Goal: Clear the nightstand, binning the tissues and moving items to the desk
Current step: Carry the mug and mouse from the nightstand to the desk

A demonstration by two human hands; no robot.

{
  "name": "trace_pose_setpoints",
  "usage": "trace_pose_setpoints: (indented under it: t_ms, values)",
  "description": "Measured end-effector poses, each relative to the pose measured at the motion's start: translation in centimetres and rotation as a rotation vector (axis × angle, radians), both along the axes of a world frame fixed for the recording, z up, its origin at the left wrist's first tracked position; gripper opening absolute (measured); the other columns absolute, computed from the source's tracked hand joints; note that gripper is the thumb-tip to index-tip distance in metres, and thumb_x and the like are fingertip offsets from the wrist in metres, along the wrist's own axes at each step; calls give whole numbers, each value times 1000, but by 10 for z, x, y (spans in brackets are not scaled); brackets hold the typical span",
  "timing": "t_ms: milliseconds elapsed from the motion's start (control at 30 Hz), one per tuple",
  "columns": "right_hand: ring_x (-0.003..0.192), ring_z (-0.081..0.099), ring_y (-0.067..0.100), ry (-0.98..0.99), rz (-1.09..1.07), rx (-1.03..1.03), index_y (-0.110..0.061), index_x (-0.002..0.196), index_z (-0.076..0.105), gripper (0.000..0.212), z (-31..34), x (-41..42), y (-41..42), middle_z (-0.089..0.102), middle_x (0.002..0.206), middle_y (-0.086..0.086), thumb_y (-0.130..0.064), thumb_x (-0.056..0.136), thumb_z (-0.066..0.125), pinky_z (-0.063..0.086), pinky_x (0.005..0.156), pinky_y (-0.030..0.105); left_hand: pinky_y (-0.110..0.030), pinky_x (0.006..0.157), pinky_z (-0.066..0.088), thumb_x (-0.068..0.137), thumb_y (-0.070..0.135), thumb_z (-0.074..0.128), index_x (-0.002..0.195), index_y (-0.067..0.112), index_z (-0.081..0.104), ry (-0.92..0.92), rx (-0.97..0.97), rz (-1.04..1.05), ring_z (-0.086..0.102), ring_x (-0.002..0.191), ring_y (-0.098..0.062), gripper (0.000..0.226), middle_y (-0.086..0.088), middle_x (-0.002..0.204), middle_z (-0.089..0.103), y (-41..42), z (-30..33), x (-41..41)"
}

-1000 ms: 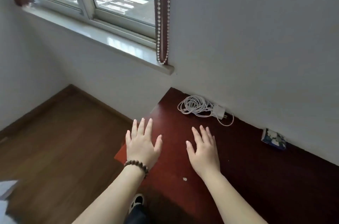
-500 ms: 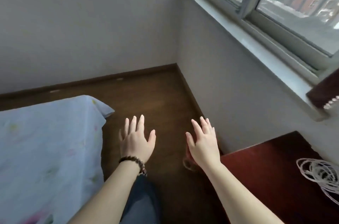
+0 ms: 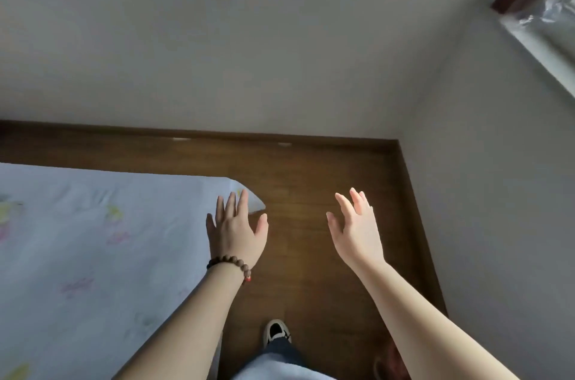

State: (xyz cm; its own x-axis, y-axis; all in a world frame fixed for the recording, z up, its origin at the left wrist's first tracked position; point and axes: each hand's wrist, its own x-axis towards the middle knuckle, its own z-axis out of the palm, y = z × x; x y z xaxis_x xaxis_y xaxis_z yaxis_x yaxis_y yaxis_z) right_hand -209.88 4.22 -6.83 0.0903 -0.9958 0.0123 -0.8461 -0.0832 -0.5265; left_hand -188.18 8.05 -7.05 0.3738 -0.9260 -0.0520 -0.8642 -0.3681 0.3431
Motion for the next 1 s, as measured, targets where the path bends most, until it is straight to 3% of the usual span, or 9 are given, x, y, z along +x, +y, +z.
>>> trace_pose_setpoints:
  t_ms: [367, 533, 800, 1000]
  values:
    - [145, 14, 23, -7, 72, 14, -20, 135, 46, 44, -1, 88, -191, 29, 153, 7, -37, 95, 48, 22, 116, 45, -52, 115, 12, 93, 50, 38, 149, 24, 19, 62, 10, 160, 5, 146, -24, 64, -3, 157, 21, -145, -1, 89]
    - [145, 12, 22, -6, 117, 40, -22, 137, 44, 45, -17, 134, -305, 28, 153, 6, -38, 95, 46, 20, 117, 43, -50, 114, 16, 92, 48, 41, 148, 24, 21, 41, -15, 275, 8, 146, -25, 64, -3, 156, 25, -231, -12, 129]
    - [145, 8, 21, 34, 499, 66, -23, 139, 40, 46, -10, 227, -514, 25, 154, 5, -40, 96, 43, 19, 117, 44, -51, 114, 19, 92, 51, 40, 148, 23, 23, 34, -6, 553, 11, 145, -27, 65, -7, 155, 26, -400, -3, 192]
    - [146, 6, 19, 68, 736, 133, -26, 141, 35, 47, -9, 312, -605, 20, 156, 1, -42, 97, 39, 18, 118, 44, -51, 116, 13, 92, 55, 35, 149, 25, 16, 52, 58, 728, 8, 145, -26, 67, -5, 158, 18, -467, 0, 243]
